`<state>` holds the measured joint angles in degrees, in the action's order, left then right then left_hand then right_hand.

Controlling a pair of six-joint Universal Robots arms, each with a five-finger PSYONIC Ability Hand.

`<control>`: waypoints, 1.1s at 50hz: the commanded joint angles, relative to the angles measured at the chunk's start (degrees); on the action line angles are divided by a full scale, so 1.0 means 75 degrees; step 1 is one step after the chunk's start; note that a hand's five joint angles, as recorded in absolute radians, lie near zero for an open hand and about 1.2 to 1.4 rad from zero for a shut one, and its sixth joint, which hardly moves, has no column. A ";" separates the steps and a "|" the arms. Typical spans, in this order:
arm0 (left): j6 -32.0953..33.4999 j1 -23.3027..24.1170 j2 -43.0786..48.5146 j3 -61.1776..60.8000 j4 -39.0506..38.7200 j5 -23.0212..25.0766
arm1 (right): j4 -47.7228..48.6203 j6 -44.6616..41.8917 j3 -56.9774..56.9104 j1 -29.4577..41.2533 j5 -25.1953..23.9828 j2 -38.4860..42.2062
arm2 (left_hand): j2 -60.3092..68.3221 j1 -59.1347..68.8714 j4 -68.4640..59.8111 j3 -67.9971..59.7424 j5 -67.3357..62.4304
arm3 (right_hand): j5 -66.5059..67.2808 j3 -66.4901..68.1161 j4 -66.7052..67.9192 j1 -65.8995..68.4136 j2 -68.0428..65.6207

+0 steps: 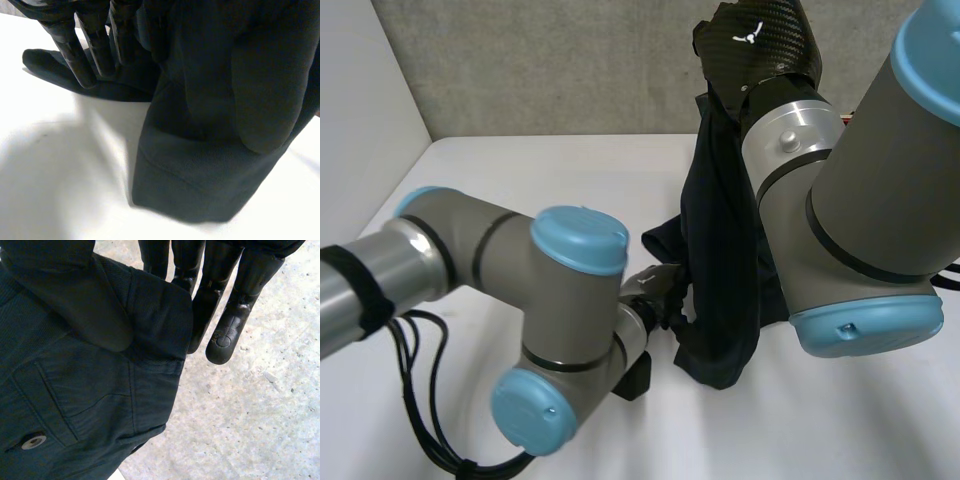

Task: Fold the shorts.

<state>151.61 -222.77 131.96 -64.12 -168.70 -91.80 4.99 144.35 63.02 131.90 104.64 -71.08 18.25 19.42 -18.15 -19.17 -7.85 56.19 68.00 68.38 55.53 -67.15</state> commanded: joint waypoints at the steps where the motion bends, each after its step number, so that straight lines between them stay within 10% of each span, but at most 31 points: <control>1: -0.0304 0.0358 0.0580 0.0603 0.0029 -0.0100 | -0.0021 0.0019 0.0000 0.0086 0.0111 -0.0039 | 0.0184 0.0027 -0.0197 -0.0061 -0.0237 | 0.1842 0.1600 0.1550 0.3263 -0.1714; 3: -0.0503 0.0487 0.0651 0.0721 0.0040 0.0006 | -0.0010 0.0007 0.0000 0.0074 0.0123 -0.0050 | 0.0920 0.0763 -0.0933 -0.0797 -0.0973 | 0.1842 0.1600 0.1550 0.3263 -0.1714; 7: -0.0879 0.0640 0.0605 0.0675 0.0099 0.0112 | -0.0010 -0.0075 0.0058 -0.0043 0.0111 -0.0015 | 0.8224 0.8067 -0.8237 -0.8101 -0.8277 | 0.1842 0.1600 0.1550 0.3263 -0.1714; 14: -0.0365 -0.0611 -0.0729 0.0277 0.0590 -0.0263 | -0.0161 -0.0227 0.0421 -0.0230 0.0076 -0.0003 | 0.8234 0.8077 -0.8247 -0.8111 -0.8287 | 0.1842 0.1600 0.1550 0.3263 -0.1714; 19: 0.1820 -0.2298 -0.2076 0.0054 0.1001 -0.0135 | -0.0863 -0.0777 0.0901 -0.1026 0.0041 -0.0062 | 0.8234 0.8077 -0.8247 -0.8111 -0.8287 | 0.1842 0.1600 0.1550 0.3263 -0.1714; 37: 0.7885 -0.2946 -0.2737 -0.1762 0.1389 -0.0099 | -0.4580 -0.0919 0.2156 -0.1250 -0.1188 0.0300 | 0.8234 0.8077 -0.8247 -0.8111 -0.8287 | 0.1842 0.1600 0.1550 0.3263 -0.1714; 49: 0.8226 -0.2735 -0.0580 0.1209 -0.0146 -0.0556 | -0.2625 -0.0849 -0.0314 -0.1180 -0.1096 0.2164 | 0.8234 0.8077 -0.8247 -0.8111 -0.8287 | 0.1842 0.1600 0.1550 0.3263 -0.1714; 55: 0.8191 -0.2723 -0.0439 0.3860 -0.2721 -0.0791 | 0.0781 -0.0673 -0.2086 -0.1168 -0.0651 0.1908 | 0.8234 0.8077 -0.8247 -0.8111 -0.8287 | 0.1842 0.1600 0.1550 0.3263 -0.1714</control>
<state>213.66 -243.25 127.53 -53.93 -171.92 -96.02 -12.44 138.13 59.29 123.10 96.49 -55.39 68.69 65.77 -68.73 -68.35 -55.89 56.19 68.00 68.37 55.56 -67.48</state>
